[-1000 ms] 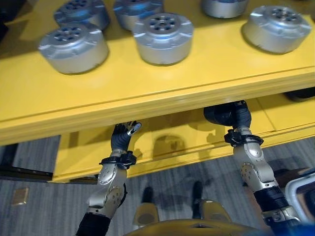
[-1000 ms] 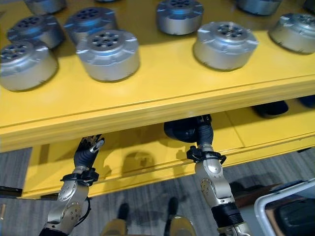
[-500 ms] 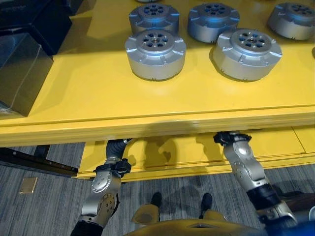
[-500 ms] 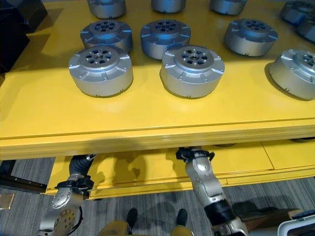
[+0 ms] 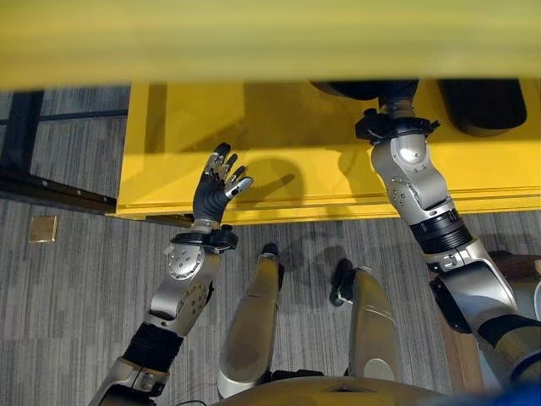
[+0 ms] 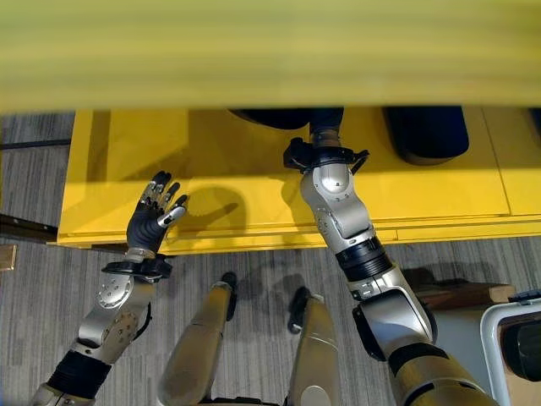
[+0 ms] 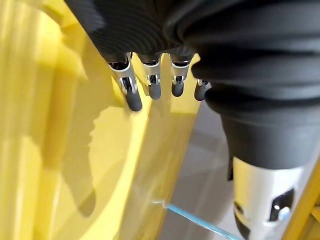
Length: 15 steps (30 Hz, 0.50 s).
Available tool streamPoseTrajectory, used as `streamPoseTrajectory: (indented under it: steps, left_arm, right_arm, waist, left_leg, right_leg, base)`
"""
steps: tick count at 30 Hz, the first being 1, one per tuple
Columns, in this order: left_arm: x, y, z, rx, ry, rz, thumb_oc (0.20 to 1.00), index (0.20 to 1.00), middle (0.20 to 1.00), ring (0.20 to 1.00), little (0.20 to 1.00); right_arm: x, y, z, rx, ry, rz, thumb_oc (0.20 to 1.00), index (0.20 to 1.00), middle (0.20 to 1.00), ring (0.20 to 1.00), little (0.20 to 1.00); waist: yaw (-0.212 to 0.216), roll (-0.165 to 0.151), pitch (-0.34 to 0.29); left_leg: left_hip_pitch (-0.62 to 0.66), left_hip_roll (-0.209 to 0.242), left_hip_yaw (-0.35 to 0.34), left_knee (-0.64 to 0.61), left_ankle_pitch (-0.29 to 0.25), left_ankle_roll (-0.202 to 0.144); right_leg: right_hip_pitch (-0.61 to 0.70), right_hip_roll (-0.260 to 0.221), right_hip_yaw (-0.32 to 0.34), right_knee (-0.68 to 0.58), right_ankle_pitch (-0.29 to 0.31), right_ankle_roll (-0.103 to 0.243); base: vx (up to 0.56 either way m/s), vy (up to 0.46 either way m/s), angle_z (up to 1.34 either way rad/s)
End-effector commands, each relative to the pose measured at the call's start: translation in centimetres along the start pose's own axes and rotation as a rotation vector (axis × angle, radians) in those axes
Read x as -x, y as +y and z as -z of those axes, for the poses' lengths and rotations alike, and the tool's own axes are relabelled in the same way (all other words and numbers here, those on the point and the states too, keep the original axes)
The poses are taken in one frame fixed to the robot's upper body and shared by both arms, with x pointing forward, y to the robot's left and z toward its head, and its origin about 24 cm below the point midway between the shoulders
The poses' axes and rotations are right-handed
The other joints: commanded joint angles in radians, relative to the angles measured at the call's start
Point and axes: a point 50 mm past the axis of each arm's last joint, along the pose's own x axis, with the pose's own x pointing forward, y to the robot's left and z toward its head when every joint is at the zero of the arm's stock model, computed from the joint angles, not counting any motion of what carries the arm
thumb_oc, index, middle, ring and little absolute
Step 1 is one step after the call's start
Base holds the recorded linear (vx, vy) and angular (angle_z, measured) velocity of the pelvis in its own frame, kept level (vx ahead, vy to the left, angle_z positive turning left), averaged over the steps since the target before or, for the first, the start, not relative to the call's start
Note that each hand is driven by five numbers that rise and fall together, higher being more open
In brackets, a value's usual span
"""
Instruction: Move parts from the plastic box to the shelf.
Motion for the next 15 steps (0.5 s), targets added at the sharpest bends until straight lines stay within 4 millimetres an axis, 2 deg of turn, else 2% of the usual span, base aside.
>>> streamPoseTrajectory:
  steps: [1,6,7,9,15]
  left_arm:
    - [1.4,-0.7,0.3,0.031,0.011,-0.004,1.000,1.000,1.000,1.000,1.000]
    - [1.2,-0.9,0.3,0.031,0.011,-0.002,1.000,1.000,1.000,1.000,1.000]
    - [1.2,-0.8,0.4,0.029,0.014,-0.004,1.000,1.000,1.000,1.000,1.000]
    - [1.1,-0.8,0.2,0.037,0.003,-0.015,1.000,1.000,1.000,1.000,1.000]
    - [1.0,-0.6,0.0,0.035,-0.009,-0.023,1.000,1.000,1.000,1.000,1.000]
  right_arm:
    - [-1.1,1.0,-4.9,-0.039,-0.254,-0.018,0.200,0.200,0.200,0.200,0.200]
    - [-1.8,1.1,-6.1,-0.024,-0.294,-0.012,0.200,0.200,0.200,0.200,0.200]
    - [-2.0,1.1,-6.3,-0.017,-0.302,-0.013,0.200,0.200,0.200,0.200,0.200]
    - [-2.9,1.2,-7.1,0.020,-0.320,-0.010,0.200,0.200,0.200,0.200,0.200]
    - [-4.7,1.7,-7.6,0.082,-0.296,-0.034,0.200,0.200,0.200,0.200,0.200]
  waist:
    - [-0.011,-0.004,-0.099]
    - [-0.010,-0.005,-0.096]
    - [-0.009,-0.005,-0.099]
    - [-0.003,-0.009,-0.100]
    - [0.008,-0.018,-0.099]
  left_leg:
    - [-0.037,-0.008,-0.006,-0.006,-0.016,0.022]
    - [-0.104,-0.017,-0.007,0.044,-0.029,0.024]
    - [-0.104,-0.016,-0.007,0.057,-0.059,0.025]
    - [-0.136,-0.021,-0.009,0.071,-0.059,0.024]
    - [-0.155,-0.021,-0.010,0.076,-0.056,0.022]
  right_leg:
    - [-0.001,-0.012,0.035,-0.037,-0.007,-0.019]
    - [-0.068,-0.011,0.040,0.020,-0.029,-0.026]
    - [-0.072,-0.008,0.045,0.039,-0.057,-0.023]
    - [-0.105,-0.012,0.042,0.058,-0.065,-0.025]
    - [-0.128,-0.011,0.045,0.070,-0.063,-0.027]
  base:
    - [-0.06,-0.022,0.01]
    - [-0.03,-0.018,0.01]
    - [0.05,-0.026,0.04]
    - [0.01,-0.023,0.04]
    - [0.00,-0.005,0.03]
